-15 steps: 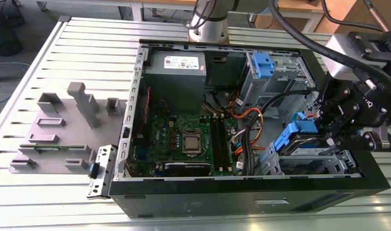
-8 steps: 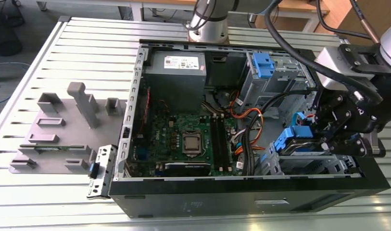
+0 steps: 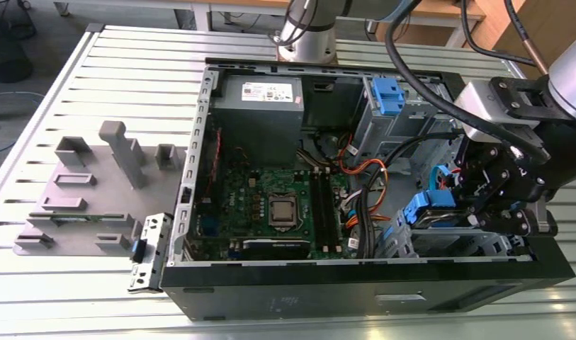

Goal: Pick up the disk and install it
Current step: 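Insert the disk into the insertion slot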

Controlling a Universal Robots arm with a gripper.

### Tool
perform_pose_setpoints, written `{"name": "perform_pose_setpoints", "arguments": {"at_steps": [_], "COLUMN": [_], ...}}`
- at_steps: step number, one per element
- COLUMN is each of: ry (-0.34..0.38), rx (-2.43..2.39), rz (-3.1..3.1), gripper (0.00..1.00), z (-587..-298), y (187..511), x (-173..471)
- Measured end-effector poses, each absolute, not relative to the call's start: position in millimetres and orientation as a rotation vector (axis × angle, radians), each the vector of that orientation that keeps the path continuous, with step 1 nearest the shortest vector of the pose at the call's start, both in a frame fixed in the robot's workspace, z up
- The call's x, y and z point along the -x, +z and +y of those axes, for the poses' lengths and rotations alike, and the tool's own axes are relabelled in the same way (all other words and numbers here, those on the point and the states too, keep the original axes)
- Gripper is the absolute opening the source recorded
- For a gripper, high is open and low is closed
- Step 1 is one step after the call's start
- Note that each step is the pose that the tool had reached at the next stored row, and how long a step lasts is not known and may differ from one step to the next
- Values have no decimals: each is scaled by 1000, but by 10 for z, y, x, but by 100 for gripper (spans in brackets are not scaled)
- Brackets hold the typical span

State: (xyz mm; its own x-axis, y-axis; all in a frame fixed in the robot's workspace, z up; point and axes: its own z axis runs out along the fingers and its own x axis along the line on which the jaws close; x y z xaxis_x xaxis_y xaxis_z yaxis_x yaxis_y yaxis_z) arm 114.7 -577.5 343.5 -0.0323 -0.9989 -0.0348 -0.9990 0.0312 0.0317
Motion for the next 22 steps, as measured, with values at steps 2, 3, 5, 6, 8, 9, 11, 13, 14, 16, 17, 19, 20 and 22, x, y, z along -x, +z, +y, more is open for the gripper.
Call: {"name": "perform_pose_setpoints", "arguments": {"at_steps": [2,3,5,6,8,9,11,13,14,16,17,19,20,22], "ry": [74,74,74,74,74,74,74,74,74,70,67,63,61,60], "rx": [2183,2183,2183,2183,2183,2183,2183,2183,2183,2182,2181,2181,2181,2181], "rz": [2254,2254,2254,2253,2254,2254,2254,2254,2253,2251,2249,2246,2245,2243], "gripper": [35,35,35,36,42,42,42,42,42,42,42,42,42,42], "z": [-5775,-5775,-5774,-5775,-5775,-5775,-5775,-5775,-5774,-5771,-5766,-5749,-5742,-5737], "y": [3434,3434,3433,3432,3432,3432,3432,3432,3430,3423,3421,3418,3417,3417], "x": [-1147,-1147,-1147,-1147,-1147,-1147,-1147,-1147,-1146,-1142,-1139,-1131,-1129,-1125]}}
